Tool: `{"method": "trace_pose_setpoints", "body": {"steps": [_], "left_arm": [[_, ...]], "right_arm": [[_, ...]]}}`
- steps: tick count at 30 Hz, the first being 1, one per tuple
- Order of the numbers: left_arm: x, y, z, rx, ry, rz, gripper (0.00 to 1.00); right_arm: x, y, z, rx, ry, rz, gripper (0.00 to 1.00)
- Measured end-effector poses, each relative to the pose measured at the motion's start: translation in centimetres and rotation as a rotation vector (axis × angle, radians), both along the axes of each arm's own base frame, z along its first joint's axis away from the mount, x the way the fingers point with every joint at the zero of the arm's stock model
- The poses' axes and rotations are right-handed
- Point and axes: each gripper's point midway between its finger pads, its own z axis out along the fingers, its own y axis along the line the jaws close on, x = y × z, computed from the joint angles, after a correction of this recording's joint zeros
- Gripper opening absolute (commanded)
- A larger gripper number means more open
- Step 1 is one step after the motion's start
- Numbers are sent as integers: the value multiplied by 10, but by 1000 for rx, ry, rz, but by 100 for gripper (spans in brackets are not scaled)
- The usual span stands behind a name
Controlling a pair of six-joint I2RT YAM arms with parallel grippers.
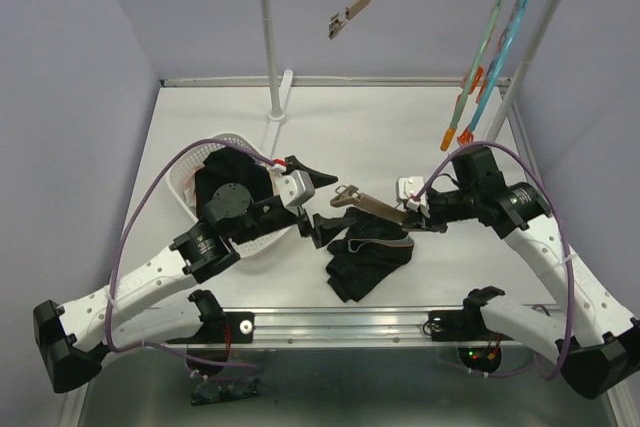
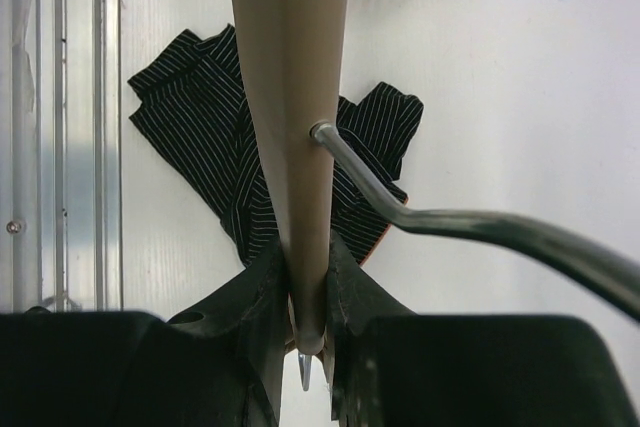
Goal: Remove the underwear clipped to the hanger
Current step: Adjust the hanger at the center of the board.
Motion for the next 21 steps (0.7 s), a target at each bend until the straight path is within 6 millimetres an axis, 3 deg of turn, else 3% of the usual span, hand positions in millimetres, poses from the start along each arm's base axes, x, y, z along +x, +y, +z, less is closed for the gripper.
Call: {"method": "trace_pose_setpoints", "body": {"steps": [7,13,21], "left_arm": [[-1,-12,5,-46,-47,-82,91],[-5,-25,-2,-58,-46,-152,82],[-10,-27,-4,-122,-57,-185,72]], "right_arm": [[-6,-4,-4,-23,-12,33,0],[-11,-3,-4,-17,-1,57,1],[-17,1,-2,9,19,81,1]]}}
